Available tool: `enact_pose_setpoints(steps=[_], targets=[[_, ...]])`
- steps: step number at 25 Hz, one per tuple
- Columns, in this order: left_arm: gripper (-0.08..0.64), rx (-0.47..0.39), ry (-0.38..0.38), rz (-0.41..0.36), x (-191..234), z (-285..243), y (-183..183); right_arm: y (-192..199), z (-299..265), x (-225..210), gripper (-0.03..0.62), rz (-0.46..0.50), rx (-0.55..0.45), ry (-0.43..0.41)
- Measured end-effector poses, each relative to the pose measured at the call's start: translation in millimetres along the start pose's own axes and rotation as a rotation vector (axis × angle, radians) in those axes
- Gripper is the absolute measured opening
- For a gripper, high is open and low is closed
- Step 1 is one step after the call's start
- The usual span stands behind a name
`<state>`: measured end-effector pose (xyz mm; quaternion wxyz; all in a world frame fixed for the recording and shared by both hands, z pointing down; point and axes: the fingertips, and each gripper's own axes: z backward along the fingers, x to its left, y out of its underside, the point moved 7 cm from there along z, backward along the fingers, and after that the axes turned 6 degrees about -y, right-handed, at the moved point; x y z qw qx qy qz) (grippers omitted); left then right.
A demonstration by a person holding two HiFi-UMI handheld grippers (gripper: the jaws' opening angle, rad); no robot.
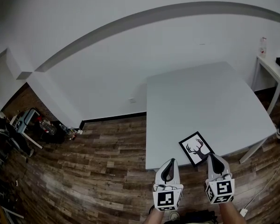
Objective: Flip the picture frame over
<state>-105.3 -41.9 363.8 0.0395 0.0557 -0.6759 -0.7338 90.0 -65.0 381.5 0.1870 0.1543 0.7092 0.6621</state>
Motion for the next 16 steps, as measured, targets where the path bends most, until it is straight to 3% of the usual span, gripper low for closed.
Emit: enact_pose_setpoints(steps=[16], targets=[[0.0, 0.009, 0.004, 0.009, 0.5, 3.5, -5.1, -4.4, 5.6, 0.1, 0.023, 0.03, -0.002, 0.014]])
